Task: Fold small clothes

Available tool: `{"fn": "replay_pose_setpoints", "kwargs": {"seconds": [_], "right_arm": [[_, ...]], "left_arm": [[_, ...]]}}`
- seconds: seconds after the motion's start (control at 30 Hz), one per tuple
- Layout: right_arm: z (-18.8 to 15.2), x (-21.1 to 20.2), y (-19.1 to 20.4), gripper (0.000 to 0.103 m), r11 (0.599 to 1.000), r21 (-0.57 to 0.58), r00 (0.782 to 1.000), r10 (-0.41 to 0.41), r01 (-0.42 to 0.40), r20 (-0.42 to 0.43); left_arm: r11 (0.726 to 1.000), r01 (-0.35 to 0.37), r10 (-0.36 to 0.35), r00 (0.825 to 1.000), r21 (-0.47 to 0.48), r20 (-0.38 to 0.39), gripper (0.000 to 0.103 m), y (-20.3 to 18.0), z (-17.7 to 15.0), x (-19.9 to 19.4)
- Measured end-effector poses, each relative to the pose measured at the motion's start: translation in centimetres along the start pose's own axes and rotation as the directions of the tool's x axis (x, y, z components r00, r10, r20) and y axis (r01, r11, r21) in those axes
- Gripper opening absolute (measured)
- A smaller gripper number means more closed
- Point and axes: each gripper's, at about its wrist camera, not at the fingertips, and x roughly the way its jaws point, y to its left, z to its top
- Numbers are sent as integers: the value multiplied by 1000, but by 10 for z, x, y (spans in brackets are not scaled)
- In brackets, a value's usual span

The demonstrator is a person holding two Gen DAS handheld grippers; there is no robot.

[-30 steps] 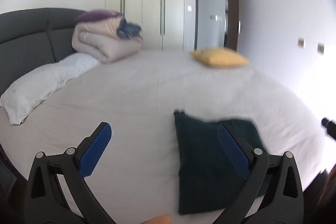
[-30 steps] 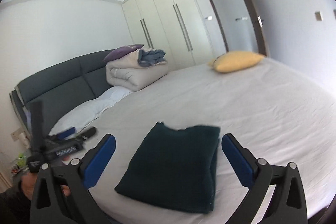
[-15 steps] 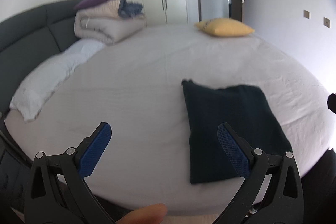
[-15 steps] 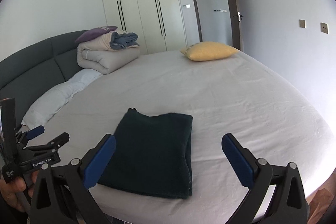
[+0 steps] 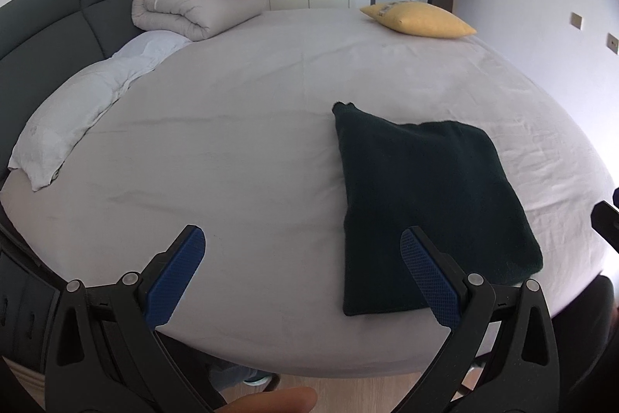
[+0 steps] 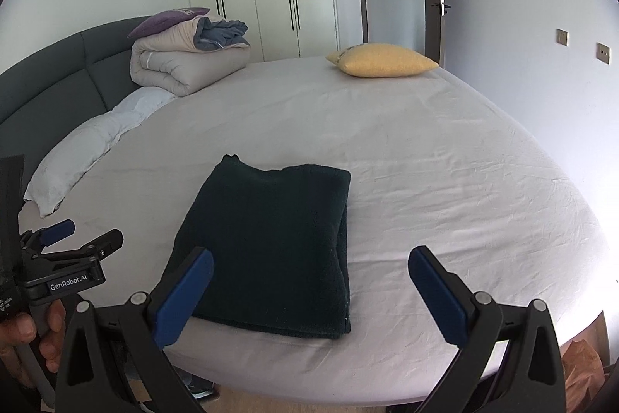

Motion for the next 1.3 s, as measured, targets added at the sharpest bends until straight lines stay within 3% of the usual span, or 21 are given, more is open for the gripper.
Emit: {"fn": "replay_pose_setpoints", "kwargs": {"seconds": [1.3], "right_arm": [[-7,7,-1,103,1000,18,999,-15,16,-43]], "left_arm": [[1000,26,-26,999,5,-27,103,-4,-3,9]]}}
